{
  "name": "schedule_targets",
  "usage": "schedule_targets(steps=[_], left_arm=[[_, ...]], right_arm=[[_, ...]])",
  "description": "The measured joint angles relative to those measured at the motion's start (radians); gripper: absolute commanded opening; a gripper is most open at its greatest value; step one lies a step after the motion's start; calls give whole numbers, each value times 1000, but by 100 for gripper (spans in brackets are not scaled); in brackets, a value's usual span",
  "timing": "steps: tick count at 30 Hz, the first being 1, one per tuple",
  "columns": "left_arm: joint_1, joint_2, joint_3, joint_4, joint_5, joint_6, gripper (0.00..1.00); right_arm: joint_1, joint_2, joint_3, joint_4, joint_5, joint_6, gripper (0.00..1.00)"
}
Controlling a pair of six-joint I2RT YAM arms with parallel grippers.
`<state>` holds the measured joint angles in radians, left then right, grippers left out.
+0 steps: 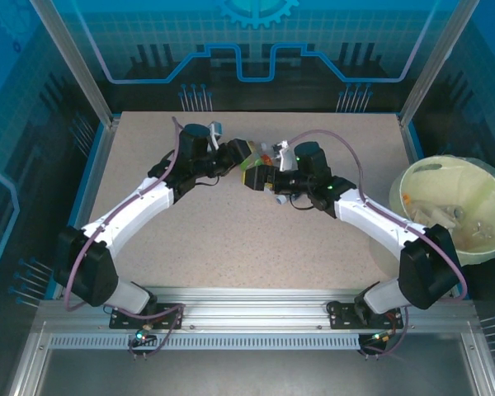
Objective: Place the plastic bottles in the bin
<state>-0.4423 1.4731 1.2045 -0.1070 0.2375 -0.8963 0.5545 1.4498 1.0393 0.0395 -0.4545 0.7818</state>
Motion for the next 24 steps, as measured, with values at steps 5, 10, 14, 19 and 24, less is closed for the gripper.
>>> schedule_targets(steps=[5, 10, 14, 19, 24], left_arm=[[0, 0, -12, 29, 7, -15, 48], [0, 0, -13, 31, 7, -14, 50], [0, 0, -13, 30, 7, -13, 56], [-6, -4, -12, 27, 11, -2, 66], [-13, -14, 7, -13, 5, 36, 87]], right_arm=[[4, 1, 0, 22, -18, 13, 63], [3, 1, 0, 19, -16, 16, 55], [4, -3, 0, 10, -9, 14, 53], [4, -28, 0, -28, 6, -7, 51], [15, -71, 0, -105, 60, -67, 50]])
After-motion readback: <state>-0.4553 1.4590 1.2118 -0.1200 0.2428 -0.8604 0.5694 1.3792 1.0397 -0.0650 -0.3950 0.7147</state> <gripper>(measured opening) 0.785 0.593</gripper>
